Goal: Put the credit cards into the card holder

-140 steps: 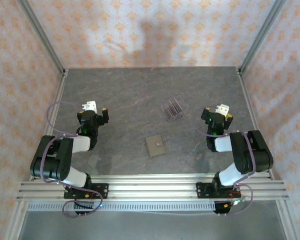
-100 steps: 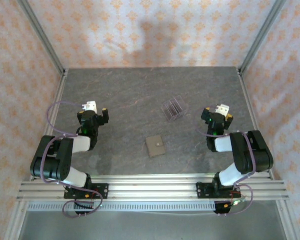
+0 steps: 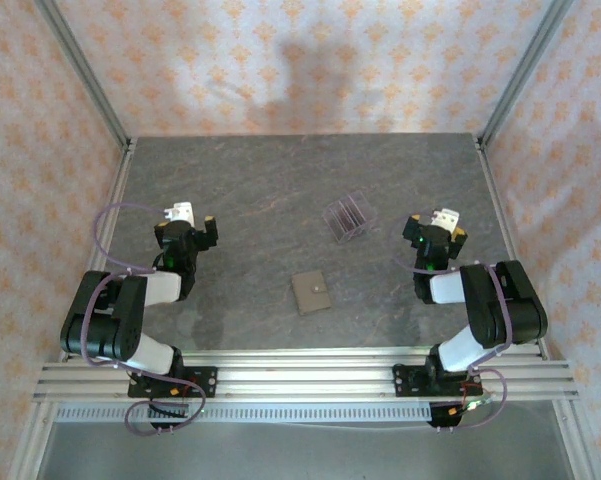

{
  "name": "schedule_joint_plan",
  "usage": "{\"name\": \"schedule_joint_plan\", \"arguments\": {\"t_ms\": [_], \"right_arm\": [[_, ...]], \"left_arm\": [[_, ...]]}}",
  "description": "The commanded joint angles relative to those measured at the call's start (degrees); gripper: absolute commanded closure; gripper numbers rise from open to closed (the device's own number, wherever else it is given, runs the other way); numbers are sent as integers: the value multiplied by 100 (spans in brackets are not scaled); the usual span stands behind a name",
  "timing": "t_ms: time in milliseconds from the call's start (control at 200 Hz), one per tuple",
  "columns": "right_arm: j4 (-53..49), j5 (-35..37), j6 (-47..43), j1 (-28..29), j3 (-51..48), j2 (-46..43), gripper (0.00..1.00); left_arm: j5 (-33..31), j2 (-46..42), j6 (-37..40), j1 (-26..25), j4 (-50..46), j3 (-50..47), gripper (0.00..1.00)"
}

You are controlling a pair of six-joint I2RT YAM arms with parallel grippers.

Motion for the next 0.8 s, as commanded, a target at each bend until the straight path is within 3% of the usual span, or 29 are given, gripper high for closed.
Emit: {"name": "schedule_joint_plan", "arguments": {"t_ms": [0,270,315,390,410,460,520,615,691,796], "right_arm": [[135,27,-26,24,42,45,1],[-123,-19,219,-164,137,19,1],[-8,244,283,-155,45,-60,1],[490,-47,107,-113,-297,-316,1],[482,233,45,-16,-334,-462,1],[-168,1133,29,259,-232,-1068,1],[-1114,1463,317,294,-58,-1873,1],[-3070,2141,2423,233,281,-3158,1],[-4437,1748,3443,5,507,-3982,1],[-4901,698,3243,-82,680,-4679,1]], "left_arm": [[29,88,74,-9,-60,132,0],[125,55,74,18,-99,168,0],[-104,-76,80,-65,-569,396,0],[-491,-210,125,-184,-2054,1194,0],[-472,-253,168,-192,-2344,1344,0],[-544,-443,220,-226,-2828,1574,0],[-740,-743,30,-229,-3354,1807,0],[-814,-1080,-910,-246,-4578,2440,0],[-922,-1019,-1731,-246,-5914,3136,0],[-398,-1076,-2175,-328,-6481,3255,0]]}}
